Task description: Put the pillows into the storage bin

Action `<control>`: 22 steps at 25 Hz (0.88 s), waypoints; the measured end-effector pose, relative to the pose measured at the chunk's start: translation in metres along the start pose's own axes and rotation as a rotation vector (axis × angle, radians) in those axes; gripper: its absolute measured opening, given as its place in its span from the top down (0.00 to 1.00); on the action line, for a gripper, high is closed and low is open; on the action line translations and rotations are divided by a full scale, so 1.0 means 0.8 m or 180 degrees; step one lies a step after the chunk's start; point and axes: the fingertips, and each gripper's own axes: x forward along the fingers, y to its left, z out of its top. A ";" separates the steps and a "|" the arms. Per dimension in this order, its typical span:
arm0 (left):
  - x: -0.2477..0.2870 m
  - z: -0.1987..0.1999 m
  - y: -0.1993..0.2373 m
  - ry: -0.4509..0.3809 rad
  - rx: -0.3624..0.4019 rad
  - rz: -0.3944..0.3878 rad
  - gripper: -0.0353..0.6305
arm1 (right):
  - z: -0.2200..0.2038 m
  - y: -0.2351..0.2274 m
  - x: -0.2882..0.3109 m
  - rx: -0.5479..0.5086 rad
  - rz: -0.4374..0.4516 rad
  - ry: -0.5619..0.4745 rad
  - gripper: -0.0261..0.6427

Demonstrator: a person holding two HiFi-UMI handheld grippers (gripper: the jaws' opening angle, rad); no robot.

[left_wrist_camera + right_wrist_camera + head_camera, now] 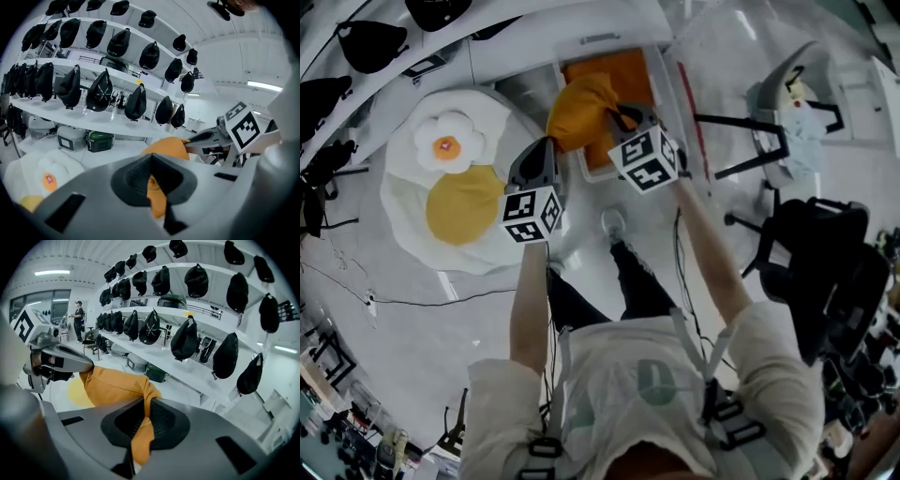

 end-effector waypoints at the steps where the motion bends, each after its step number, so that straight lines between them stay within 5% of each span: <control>1: 0.015 0.004 -0.003 -0.0003 0.0052 0.0016 0.94 | -0.002 -0.015 0.005 -0.0007 -0.0058 -0.0023 0.92; 4: 0.063 -0.016 -0.008 0.0181 0.0115 0.0141 0.93 | -0.061 -0.052 0.036 0.0166 -0.0291 0.0320 0.91; 6: 0.090 -0.043 -0.015 0.0405 -0.0123 0.0114 0.68 | -0.122 -0.076 0.055 0.0239 -0.0579 0.0652 0.54; 8: 0.101 -0.061 -0.029 0.0516 -0.0291 0.0014 0.67 | -0.175 -0.089 0.057 0.0281 -0.0734 0.0839 0.54; 13: 0.109 -0.094 -0.050 0.0664 -0.0267 -0.0032 0.67 | -0.253 -0.086 0.028 0.0773 -0.0705 0.0987 0.54; 22: 0.102 -0.089 -0.048 0.0613 -0.0294 0.0014 0.67 | -0.236 -0.087 0.014 0.1034 -0.0766 0.0764 0.54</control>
